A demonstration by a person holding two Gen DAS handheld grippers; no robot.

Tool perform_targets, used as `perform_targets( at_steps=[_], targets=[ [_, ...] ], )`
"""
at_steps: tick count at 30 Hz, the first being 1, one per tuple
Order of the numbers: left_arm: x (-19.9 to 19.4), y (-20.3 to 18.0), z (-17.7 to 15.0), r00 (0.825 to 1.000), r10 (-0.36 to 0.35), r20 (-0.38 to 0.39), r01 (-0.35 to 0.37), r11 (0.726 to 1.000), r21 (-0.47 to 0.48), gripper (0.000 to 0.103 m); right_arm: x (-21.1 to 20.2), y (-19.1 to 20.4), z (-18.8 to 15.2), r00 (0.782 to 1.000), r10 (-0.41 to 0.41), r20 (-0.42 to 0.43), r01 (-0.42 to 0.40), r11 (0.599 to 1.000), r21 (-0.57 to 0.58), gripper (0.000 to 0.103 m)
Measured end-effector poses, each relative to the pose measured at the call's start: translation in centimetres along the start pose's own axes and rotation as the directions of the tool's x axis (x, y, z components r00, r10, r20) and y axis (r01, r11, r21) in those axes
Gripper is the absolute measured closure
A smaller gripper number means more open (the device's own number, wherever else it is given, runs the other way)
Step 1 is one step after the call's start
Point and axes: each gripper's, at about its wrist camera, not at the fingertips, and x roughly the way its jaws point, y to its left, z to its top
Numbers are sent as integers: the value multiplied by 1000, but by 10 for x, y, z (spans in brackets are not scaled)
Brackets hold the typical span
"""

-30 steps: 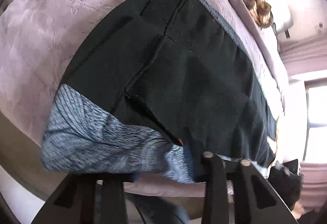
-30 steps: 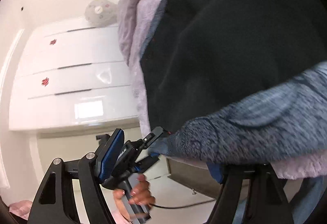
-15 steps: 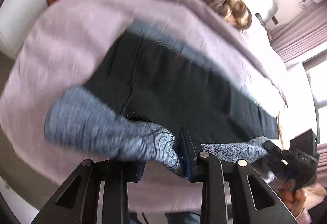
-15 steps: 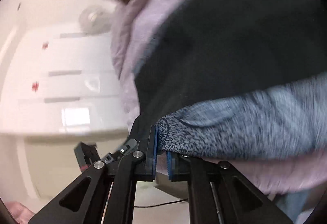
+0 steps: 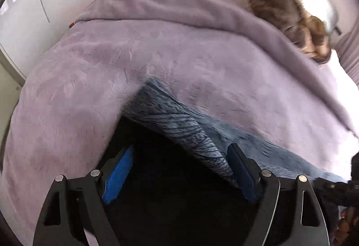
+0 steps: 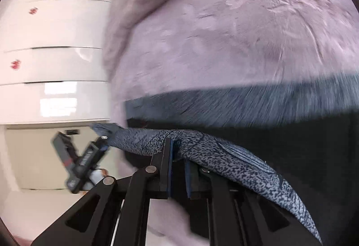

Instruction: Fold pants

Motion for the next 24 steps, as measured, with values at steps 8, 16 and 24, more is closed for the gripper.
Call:
perform_targets(
  at_steps=[8,16,24],
  targets=[
    [-52,-7,2,998,47,31,-49,998,49,18,-46,18,-13,998,58,39,-57,998,-18,36],
    [10,-75,-32,992,107,-68,-94,981,171,18,-36,15,-32,987,-157,14,158,977,-141,51],
    [-52,-97,-56,990,105,-89,-76,955,286,18,-128,-25,-38,983,28,184,-35,999,33,53]
  ],
)
